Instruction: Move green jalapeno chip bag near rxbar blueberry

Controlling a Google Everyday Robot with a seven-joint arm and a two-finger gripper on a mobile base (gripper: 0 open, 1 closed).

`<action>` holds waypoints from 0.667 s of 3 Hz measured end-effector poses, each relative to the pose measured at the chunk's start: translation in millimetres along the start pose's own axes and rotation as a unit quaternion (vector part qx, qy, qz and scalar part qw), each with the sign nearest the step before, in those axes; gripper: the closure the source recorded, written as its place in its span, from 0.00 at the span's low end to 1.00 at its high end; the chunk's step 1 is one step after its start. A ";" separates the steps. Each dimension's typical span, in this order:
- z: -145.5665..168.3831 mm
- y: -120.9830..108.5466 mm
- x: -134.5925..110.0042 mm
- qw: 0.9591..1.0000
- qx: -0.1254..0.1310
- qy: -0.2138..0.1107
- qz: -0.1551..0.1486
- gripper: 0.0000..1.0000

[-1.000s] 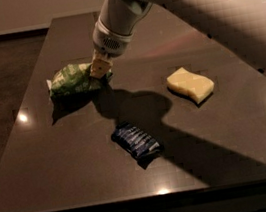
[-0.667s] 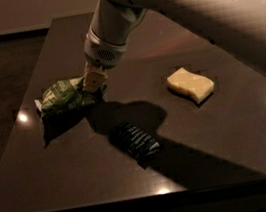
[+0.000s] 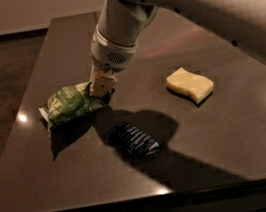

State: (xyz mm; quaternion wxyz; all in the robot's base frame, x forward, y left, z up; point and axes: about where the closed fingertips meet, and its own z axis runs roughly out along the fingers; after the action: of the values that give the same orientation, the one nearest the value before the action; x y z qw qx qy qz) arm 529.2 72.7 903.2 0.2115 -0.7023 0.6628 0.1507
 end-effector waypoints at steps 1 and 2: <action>-13.6 -2.2 19.7 1.000 0.007 0.005 0.006 0.59; -26.6 -2.5 40.1 1.000 0.007 0.008 0.009 0.36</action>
Offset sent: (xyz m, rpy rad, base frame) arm 0.0058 -0.0824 0.0052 -0.0178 0.0002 -0.0361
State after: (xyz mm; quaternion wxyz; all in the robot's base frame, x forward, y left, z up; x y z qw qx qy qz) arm 532.9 24.8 906.7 0.2102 -0.6961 0.6717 0.1420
